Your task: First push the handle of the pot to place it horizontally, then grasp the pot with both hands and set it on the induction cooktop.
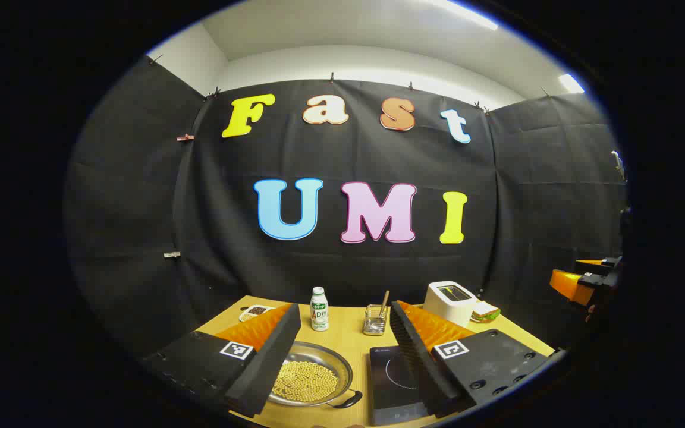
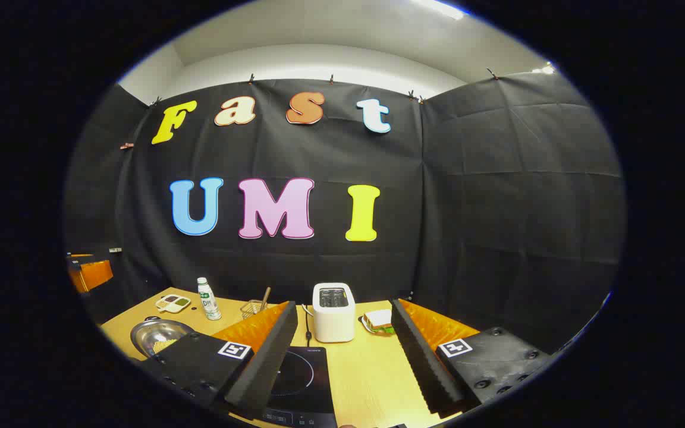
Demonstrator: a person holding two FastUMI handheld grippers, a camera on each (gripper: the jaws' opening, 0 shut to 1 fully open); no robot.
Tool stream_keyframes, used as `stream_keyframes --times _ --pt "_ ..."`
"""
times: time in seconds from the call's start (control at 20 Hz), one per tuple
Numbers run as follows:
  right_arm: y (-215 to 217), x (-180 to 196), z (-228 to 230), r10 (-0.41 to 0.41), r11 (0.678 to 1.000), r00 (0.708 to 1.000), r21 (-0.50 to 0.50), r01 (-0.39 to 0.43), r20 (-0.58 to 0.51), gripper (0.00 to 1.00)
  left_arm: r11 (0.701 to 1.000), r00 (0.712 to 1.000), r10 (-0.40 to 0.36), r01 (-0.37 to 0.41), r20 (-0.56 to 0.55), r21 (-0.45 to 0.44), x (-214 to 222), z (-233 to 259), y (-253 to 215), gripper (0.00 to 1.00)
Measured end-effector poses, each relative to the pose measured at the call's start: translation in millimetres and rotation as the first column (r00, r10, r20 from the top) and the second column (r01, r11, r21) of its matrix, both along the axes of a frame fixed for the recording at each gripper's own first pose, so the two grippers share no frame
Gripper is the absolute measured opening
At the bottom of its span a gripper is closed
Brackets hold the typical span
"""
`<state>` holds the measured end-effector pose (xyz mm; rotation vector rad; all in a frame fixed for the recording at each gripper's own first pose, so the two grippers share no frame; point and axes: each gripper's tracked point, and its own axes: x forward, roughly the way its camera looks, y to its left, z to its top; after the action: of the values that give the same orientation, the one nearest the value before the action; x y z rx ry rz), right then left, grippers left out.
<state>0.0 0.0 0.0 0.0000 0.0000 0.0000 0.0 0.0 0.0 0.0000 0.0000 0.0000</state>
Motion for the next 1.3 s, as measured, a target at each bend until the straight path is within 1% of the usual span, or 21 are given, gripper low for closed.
stream_keyframes --times 0.1,0.25,0.5,0.8,1.1,1.3 --pt "6 -3 -6 -0.008 1.0 1.0 -0.001 0.008 -0.015 0.98 1.0 1.0 0.001 -0.001 -0.008 0.009 -1 -6 14 0.95" --pt "15 -9 -10 -0.018 1.0 0.999 -0.008 0.018 -0.029 0.98 1.0 0.999 -0.023 0.023 -0.028 0.01 -2 -20 21 0.95" --pt "30 -17 -11 -0.022 0.999 0.999 -0.031 0.022 -0.027 0.98 0.997 0.997 -0.078 0.078 -0.023 0.017 -2 -25 19 0.95" --pt "41 -19 -10 -0.024 0.999 1.0 -0.024 0.023 -0.02 0.98 0.993 0.995 -0.101 0.102 -0.017 0.058 -1 -28 19 0.95" --pt "45 -14 -5 -0.035 0.999 0.999 -0.024 0.034 -0.019 0.98 0.992 0.992 -0.12 0.122 -0.033 0.043 3 -31 24 0.95" --pt "44 -16 3 -0.049 0.998 0.999 -0.028 0.048 -0.007 0.98 0.991 0.989 -0.13 0.13 -0.067 0.006 11 -40 27 0.95"
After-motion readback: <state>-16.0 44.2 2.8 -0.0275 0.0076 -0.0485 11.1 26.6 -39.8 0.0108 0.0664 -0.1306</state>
